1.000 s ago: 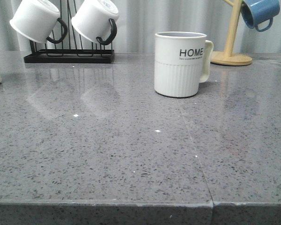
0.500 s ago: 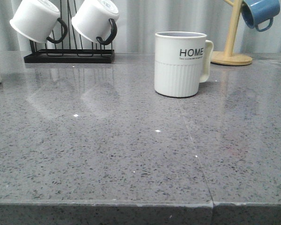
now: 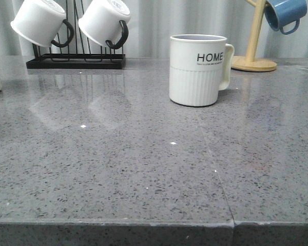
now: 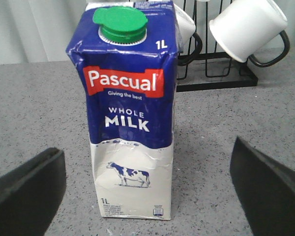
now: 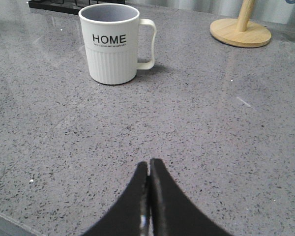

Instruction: Place milk next to cup

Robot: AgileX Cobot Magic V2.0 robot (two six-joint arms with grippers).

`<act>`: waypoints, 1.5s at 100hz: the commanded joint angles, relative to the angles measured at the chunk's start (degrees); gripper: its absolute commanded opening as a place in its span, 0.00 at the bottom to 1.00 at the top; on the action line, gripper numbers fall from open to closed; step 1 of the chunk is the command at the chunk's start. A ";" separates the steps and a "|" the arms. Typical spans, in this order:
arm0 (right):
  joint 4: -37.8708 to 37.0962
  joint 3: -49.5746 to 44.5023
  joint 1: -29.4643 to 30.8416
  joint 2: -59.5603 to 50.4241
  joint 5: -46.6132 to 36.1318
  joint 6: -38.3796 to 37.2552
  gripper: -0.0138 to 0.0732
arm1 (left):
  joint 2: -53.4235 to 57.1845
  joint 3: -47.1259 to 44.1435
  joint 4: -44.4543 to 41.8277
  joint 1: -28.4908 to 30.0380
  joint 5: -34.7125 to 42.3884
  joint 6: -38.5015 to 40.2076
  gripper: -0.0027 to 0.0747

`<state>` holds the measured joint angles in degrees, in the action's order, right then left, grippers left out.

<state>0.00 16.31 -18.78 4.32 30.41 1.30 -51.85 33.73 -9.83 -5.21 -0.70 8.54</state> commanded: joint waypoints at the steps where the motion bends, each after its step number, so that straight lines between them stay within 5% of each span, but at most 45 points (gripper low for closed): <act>1: 0.00 1.44 0.05 0.50 -4.10 -0.01 0.08 | -2.41 3.42 0.99 0.14 5.32 0.64 0.88; 79: 0.00 1.44 0.05 0.50 -4.15 -0.01 0.08 | -20.54 10.84 2.40 3.47 17.52 0.64 0.87; 89: 0.00 1.44 0.05 0.50 -4.15 -0.01 0.08 | -20.55 10.84 2.40 3.47 17.64 0.64 0.76; 113: 0.00 1.44 0.05 0.50 -4.15 -0.01 0.08 | -19.58 10.84 2.29 2.77 18.73 0.64 0.29; 150: 0.00 1.44 0.05 0.50 -4.15 -0.01 0.08 | -18.83 16.54 -0.06 -14.23 15.40 0.64 0.26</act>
<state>0.00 16.31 -18.78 4.32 30.41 1.30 -71.22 46.92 -9.95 -15.35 10.89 8.87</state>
